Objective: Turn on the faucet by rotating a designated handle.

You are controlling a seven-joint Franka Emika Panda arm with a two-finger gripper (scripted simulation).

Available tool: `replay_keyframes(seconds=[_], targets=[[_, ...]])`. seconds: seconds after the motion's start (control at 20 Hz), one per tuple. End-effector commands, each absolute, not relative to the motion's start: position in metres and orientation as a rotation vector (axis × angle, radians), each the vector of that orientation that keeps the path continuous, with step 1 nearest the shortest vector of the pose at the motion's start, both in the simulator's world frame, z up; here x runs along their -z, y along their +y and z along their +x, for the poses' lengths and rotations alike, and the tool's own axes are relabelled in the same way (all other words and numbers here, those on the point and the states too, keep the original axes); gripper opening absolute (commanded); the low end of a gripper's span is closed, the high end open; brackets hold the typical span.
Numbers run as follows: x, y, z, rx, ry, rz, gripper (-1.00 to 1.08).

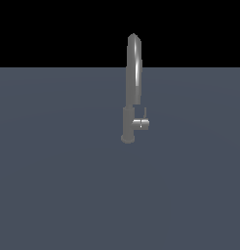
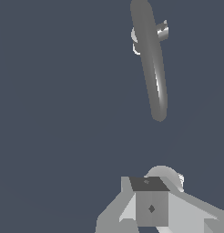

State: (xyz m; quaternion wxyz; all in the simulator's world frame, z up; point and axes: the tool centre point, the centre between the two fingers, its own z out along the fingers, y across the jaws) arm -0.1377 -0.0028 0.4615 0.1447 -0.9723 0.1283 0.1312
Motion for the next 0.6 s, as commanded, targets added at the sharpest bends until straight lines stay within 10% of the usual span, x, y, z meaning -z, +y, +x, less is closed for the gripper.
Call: replay_keyframes(seconds=[0.0, 0.55], targets=[[-0.456, -0.006, -0.123, -0.421, 0.415, -2.756, -1.00], [-0.425, -0.024, -0.062, -0.599, 0.601, -2.536, -1.00]])
